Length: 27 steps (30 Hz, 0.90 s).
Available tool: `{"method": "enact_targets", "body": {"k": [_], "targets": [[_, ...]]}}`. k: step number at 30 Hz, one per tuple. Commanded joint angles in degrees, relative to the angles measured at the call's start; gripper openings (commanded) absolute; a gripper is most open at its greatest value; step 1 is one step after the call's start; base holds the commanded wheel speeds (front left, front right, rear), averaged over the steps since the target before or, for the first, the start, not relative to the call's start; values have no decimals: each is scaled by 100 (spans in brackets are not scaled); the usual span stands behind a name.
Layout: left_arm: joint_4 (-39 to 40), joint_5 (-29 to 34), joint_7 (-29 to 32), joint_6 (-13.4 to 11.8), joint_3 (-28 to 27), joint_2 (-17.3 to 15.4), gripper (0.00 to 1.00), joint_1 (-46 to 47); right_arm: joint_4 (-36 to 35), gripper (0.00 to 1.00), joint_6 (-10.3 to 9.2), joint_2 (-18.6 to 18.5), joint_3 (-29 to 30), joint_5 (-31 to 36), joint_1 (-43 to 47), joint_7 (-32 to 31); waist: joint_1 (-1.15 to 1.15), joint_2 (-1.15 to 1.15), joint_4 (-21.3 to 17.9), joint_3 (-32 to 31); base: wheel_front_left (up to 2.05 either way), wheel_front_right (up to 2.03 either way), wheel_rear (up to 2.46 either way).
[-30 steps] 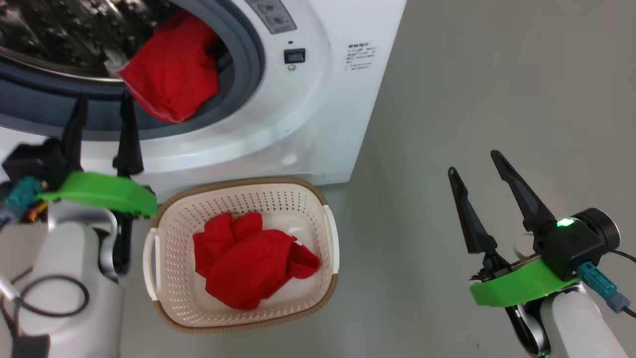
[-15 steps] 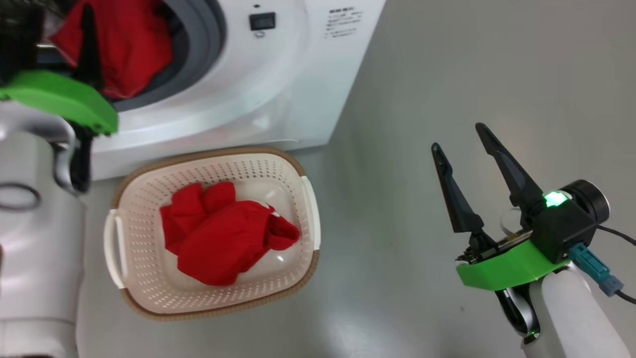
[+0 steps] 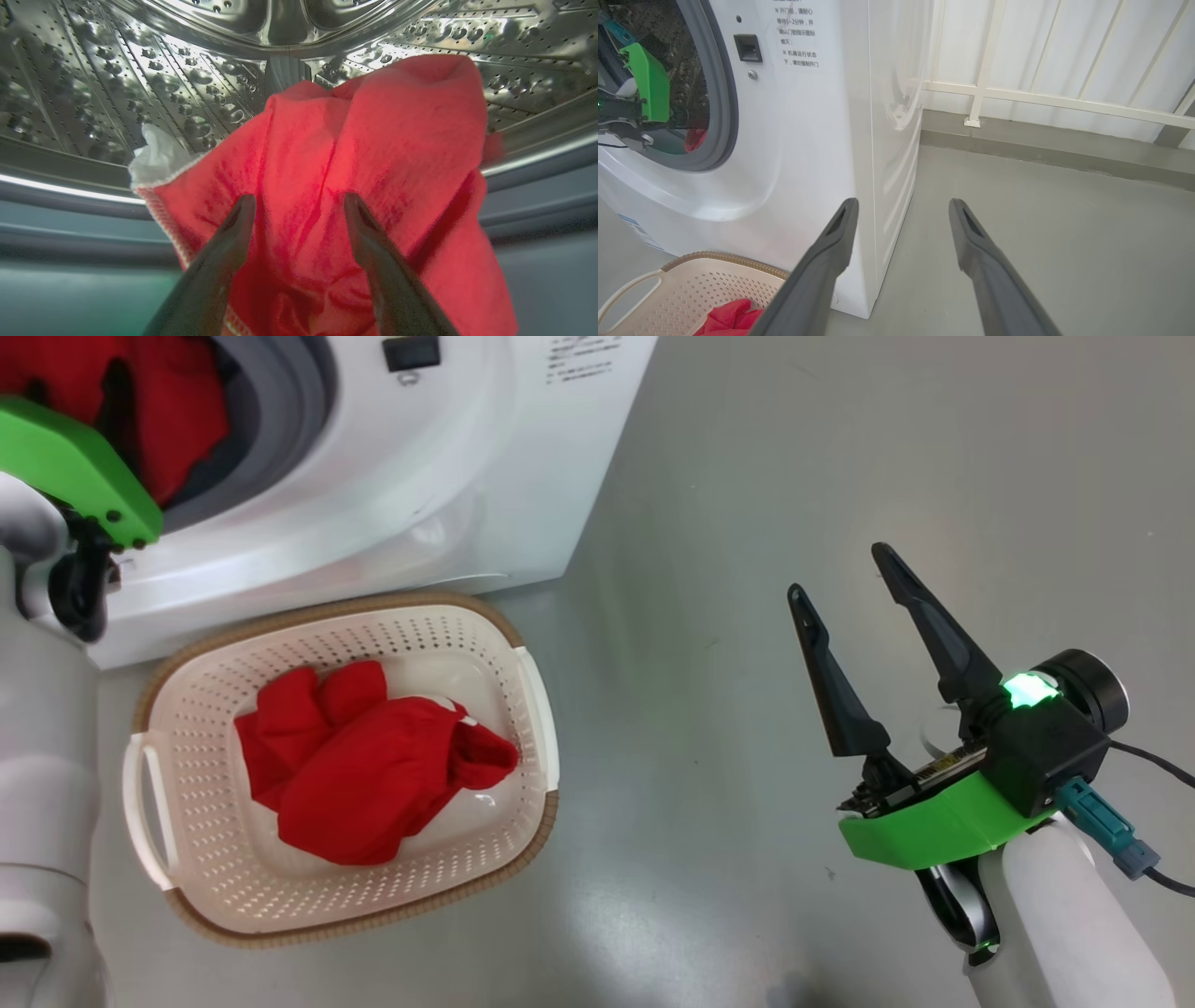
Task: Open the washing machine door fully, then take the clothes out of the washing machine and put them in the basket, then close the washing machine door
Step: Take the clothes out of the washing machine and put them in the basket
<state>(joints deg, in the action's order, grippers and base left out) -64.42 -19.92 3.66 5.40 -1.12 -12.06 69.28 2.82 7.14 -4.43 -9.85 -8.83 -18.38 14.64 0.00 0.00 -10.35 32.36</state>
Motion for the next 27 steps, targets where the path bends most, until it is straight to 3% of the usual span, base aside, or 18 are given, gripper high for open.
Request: {"method": "enact_targets", "body": {"k": [1,3,4,5,6,7,15,27], "targets": [[65,-53,61,-31,-71,-279,100,94,-151,100,35,28,-119,48,-20,36,0,0,-46,32,0,0,0],[-38,-71,183,-36,-59,-307,100,142,-145,100,35,34,-128,45,-19,36,0,0,-73,41,0,0,0],[-74,-81,208,-39,-58,-320,93,159,-141,100,35,36,-132,44,-17,36,0,0,-84,42,0,0,0],[-110,-90,236,-41,-55,-327,48,171,-138,100,35,40,-136,44,-13,36,0,0,-94,42,0,0,0],[-139,-96,254,-44,-50,-334,29,182,-136,100,35,45,-141,45,-9,36,0,0,-102,43,0,0,0],[-159,-103,258,-42,-46,-339,0,194,-132,100,35,49,-145,44,-7,36,0,0,-108,43,0,0,0],[-220,-139,81,-9,13,-348,0,231,-114,100,35,74,-143,29,-14,36,0,0,-76,55,0,0,0],[123,-154,-1387,73,65,-338,0,-199,-66,100,35,58,-76,21,-17,36,0,0,137,-103,0,0,0]]}}
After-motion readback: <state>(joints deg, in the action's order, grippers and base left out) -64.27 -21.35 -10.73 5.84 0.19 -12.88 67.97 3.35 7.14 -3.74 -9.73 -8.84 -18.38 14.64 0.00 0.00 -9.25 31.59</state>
